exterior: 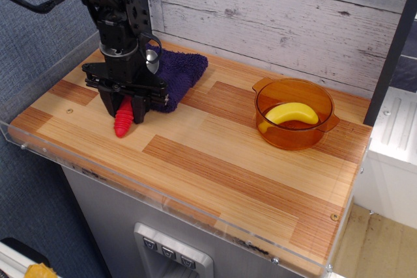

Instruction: Put the red spoon on the lower right corner of the table

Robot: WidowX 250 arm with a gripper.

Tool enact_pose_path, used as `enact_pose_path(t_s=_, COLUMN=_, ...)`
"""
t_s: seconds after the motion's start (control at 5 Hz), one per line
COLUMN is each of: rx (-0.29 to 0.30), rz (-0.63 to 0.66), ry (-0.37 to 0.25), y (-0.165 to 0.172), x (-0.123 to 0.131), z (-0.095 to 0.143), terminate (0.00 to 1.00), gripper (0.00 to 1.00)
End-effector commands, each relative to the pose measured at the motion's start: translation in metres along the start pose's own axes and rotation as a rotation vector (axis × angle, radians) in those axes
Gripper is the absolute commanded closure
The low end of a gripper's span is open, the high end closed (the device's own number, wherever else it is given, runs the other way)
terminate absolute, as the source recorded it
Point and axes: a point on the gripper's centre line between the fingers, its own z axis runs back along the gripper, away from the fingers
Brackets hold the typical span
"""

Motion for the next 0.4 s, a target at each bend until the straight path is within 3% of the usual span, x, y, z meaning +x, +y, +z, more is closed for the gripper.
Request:
enact_pose_path(t_s=0.0, rx=0.049, rz=-0.002, ry=-0.039, y=0.014, x=0.006, z=0.023, terminate=0.00, gripper=1.00)
enact_pose_path(t_s=0.2, rx=0.081, rz=0.013, ry=-0.074, y=0.016, x=0.010, z=0.039, terminate=0.00, gripper=1.00)
